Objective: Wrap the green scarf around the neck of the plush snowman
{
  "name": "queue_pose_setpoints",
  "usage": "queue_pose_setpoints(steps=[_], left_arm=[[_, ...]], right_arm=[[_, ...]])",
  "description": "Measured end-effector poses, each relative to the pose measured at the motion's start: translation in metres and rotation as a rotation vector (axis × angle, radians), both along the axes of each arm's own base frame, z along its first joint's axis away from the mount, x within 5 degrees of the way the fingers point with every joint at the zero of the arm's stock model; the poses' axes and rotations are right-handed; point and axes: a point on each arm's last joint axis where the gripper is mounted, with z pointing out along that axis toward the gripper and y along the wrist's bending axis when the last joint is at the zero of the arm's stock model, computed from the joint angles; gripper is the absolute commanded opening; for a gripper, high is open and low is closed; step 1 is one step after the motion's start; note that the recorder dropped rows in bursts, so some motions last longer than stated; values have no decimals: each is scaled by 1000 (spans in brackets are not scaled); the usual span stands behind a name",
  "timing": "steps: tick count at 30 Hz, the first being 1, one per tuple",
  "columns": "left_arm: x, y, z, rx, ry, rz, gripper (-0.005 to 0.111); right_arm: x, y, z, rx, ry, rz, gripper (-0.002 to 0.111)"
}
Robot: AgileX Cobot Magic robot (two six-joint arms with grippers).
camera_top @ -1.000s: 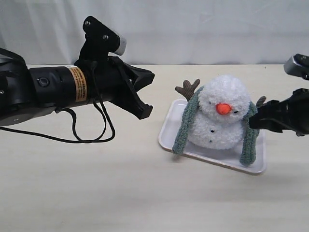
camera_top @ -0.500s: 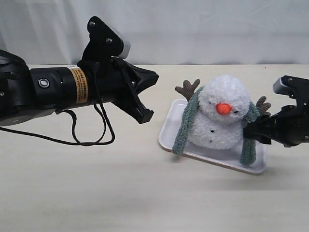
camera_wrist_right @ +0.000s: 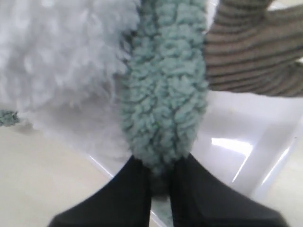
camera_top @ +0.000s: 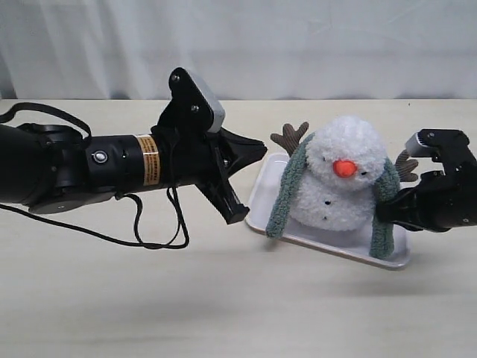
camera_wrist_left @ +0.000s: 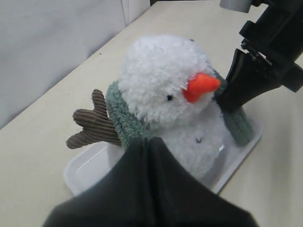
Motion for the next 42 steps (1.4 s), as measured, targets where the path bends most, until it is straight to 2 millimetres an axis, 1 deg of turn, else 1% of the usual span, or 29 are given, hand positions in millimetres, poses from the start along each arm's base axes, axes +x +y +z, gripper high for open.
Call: queue_pose_setpoints(steps=[4, 9, 13, 15, 17, 21, 24, 29, 32, 37, 39, 42], left_arm=[[6, -5, -11, 2, 10, -11, 0], [18, -15, -29, 12, 67, -19, 0], [27, -21, -41, 13, 99, -17, 2], [30, -24, -49, 21, 112, -18, 7], [33, -26, -56, 30, 124, -21, 17], [36, -28, -72, 49, 150, -22, 32], [36, -28, -78, 54, 164, -22, 40], [36, -29, -79, 39, 180, -22, 51], [35, -29, -83, 38, 191, -24, 51], [38, -32, -96, 33, 211, -34, 51], [37, -33, -98, 13, 216, -46, 51], [36, -37, -95, -20, 205, -70, 51]], right_arm=[[-1, 4, 2, 25, -17, 48, 4], [-3, 17, 10, 137, -83, 188, 4], [-5, 22, 13, 180, -105, 240, 4], [-5, 22, 13, 179, -108, 245, 4], [-5, 22, 13, 178, -109, 246, 4], [-6, 23, 12, 187, -104, 250, 4], [-11, 24, 9, 195, -87, 243, 4], [-13, 24, 7, 204, -77, 244, 4], [-13, 25, 7, 210, -77, 246, 4], [-14, 26, 5, 222, -66, 252, 4], [-13, 26, 1, 227, -54, 248, 4], [-12, 26, -1, 235, -47, 238, 4]])
